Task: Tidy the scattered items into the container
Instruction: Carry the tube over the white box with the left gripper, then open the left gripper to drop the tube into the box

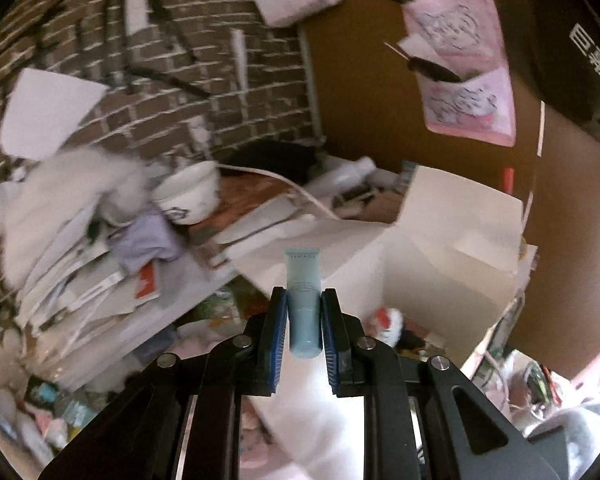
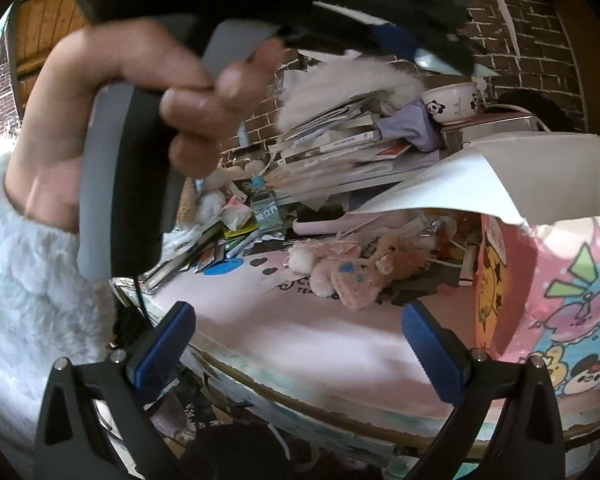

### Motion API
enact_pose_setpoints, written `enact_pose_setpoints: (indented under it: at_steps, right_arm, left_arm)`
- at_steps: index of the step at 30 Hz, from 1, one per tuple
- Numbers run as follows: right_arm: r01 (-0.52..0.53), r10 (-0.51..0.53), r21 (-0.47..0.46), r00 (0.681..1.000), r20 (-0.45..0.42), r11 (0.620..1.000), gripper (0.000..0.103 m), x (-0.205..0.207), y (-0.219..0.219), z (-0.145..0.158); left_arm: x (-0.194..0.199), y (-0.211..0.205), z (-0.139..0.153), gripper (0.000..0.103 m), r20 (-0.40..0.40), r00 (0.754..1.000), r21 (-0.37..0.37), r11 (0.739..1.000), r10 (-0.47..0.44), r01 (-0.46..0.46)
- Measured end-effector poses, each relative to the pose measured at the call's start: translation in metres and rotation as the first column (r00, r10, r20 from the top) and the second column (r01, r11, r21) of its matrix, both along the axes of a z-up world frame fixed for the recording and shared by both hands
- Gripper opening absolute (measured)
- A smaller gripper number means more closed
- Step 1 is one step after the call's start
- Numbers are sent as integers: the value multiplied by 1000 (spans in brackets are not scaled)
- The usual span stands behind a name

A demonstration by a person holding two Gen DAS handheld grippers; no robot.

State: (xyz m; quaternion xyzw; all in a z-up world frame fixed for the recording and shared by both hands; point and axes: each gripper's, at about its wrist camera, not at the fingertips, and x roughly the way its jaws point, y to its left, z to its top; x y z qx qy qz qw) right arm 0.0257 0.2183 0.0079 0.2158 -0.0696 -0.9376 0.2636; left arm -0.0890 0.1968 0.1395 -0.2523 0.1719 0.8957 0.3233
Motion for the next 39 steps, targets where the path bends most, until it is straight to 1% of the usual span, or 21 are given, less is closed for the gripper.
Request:
enact_pose_setpoints:
  at_steps: [5,8,19,23,27,34,39]
  right_arm:
    - [5,-5,-2,1000,1,1000,103,1,1,-1]
    - [7,-7,-4,1000,2,1000,103,1,1,-1]
    - [14,-14,-13,1000,2,1000,103,3,0,0]
    - [20,-20,-19,1000,1,1000,103,5,4,2]
    - [25,-25,-25,1000,-1,999,103,7,8,4]
    - [31,-32,-26,999,-6,999,103,10,12,7]
    - [31,-32,-25,999,-7,999,103,10,14,8]
  left_arm:
    - [-4,25,-5,12,47,998,-49,997,-51,53]
    - [-6,36,-10,12,66,995,-90,993,-69,74]
    - [-15,66,-31,12,134,987,-202,973,-89,115]
    - [-21,77,-43,12,162,984,-268,956,-77,119]
    - [-24,89,-57,12,200,977,-334,933,-68,134]
    - [-27,101,-75,13,244,968,-409,900,-54,153]
    - [-31,100,-78,13,258,965,-409,900,-45,151]
